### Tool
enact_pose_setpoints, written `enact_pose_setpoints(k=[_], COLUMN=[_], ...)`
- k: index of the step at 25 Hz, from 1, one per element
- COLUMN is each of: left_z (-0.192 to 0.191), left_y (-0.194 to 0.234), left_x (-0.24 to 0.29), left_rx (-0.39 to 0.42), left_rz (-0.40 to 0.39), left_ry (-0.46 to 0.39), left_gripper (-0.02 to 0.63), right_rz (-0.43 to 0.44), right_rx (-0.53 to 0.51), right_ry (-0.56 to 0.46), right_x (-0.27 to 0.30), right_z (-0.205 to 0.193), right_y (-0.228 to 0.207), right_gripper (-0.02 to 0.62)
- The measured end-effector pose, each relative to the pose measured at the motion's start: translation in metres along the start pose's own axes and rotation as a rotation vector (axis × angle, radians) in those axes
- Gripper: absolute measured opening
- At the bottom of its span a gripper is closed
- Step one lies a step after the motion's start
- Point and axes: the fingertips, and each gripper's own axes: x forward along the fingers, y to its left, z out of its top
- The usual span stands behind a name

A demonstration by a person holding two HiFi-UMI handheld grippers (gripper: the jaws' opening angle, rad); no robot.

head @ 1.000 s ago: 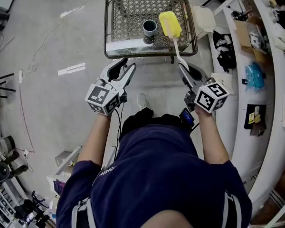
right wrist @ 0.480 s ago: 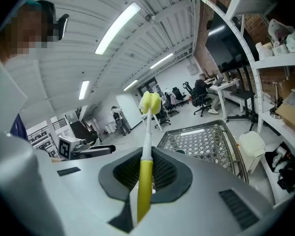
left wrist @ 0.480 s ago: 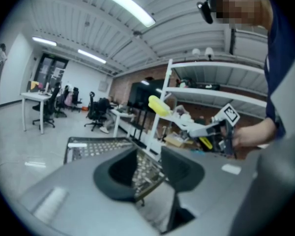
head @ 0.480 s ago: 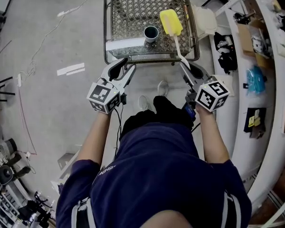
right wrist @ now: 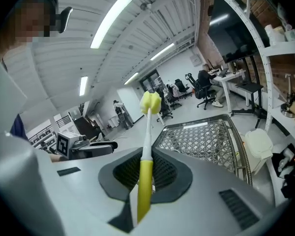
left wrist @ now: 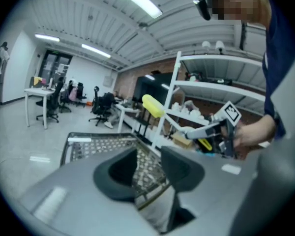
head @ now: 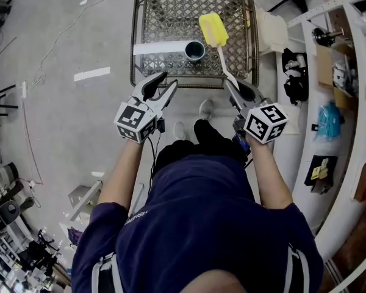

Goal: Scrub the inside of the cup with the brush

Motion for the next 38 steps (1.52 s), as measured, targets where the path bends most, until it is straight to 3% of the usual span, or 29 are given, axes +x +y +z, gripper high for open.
enact_pose_setpoints(k=[8, 18, 23, 35, 38], left_z=[-0.024, -0.076, -0.117, -0.163, -0.163], left_y=[0.011, 0.046, 0.064, 0.067, 0.067], left_x=[0.058, 0.124, 0.160, 0.217, 0.222], left_rx=[0.070, 0.158, 0.173, 0.278, 0.300], left_rz=[0.027, 0.059, 0.018, -0.125, -0.131], left_ry=[0.069, 0.162, 0.210, 0.294, 0.308], left_gripper=[0.154, 0.337, 0.400, 0.407, 0.370], right_rz=[0.031, 0.011, -0.037, -0.127, -0.142], right_rx=[-0.005, 0.012, 0.021, 0.050, 0.048], right_ry=[0.057, 0.123, 0.133, 0.149, 0.153], right_x=[0.020, 0.033, 0.035, 0.039, 0.038], right_z=[0.009, -0.002, -0.010, -0.023, -0.017], right_y=[-0.041, -0.070, -0.078, -0.097, -0.097], right_gripper=[0.029, 0.029, 0.029, 0.029, 0.029])
